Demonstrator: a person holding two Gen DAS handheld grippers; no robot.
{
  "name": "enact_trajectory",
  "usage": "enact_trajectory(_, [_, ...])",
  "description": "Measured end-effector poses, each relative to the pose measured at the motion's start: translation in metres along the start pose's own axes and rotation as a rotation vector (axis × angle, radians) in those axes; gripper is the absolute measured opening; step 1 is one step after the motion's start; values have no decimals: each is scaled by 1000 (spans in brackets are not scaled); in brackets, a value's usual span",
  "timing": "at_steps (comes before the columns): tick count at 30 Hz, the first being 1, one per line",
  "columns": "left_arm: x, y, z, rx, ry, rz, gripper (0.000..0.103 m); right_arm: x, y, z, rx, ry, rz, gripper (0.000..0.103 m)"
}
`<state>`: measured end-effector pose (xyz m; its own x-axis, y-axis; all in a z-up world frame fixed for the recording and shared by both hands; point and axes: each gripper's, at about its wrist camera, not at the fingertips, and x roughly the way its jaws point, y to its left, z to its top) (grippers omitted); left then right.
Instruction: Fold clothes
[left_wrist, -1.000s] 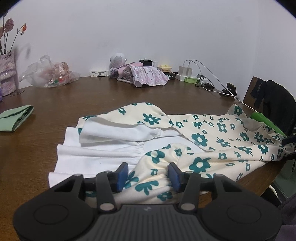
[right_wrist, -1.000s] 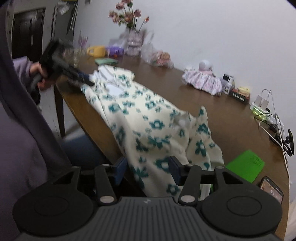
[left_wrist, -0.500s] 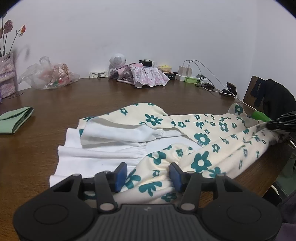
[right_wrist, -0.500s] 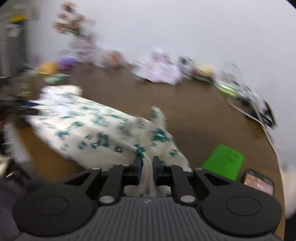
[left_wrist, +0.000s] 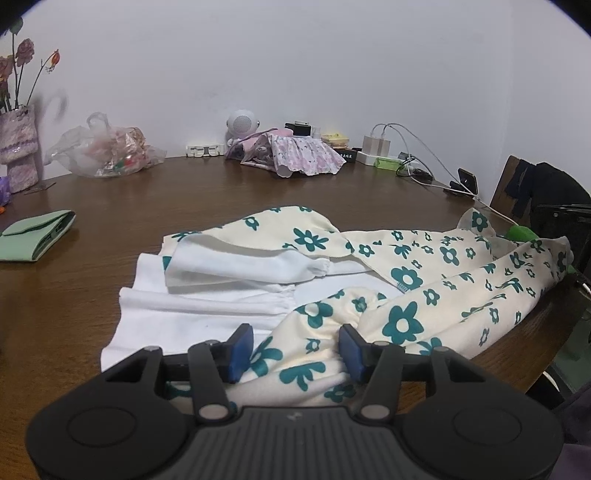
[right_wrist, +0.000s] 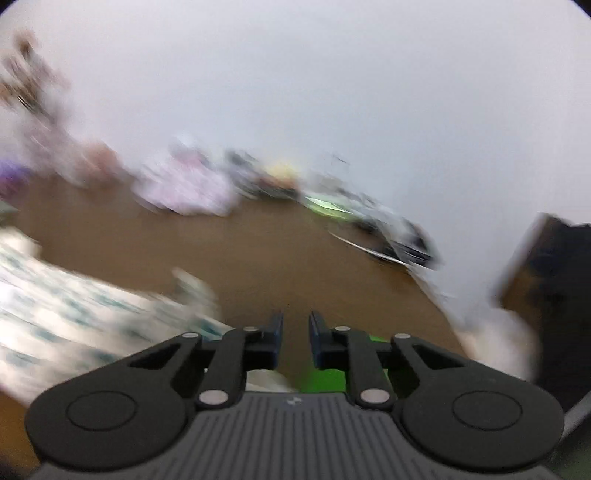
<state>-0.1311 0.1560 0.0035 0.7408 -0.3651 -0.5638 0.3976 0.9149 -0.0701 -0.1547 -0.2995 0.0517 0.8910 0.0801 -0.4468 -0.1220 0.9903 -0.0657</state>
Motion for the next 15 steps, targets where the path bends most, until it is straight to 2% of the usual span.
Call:
enact_trajectory(1, [0, -1, 0, 1, 1, 3, 52, -1, 9, 1, -11, 6, 82, 16])
enact_trajectory(2, [0, -2, 0, 2, 2, 6, 52, 0, 11, -2, -12, 13, 97, 16])
enact_trajectory(15, [-16, 8, -10, -38, -27, 41, 56, 15, 25, -41, 2, 119, 124, 16])
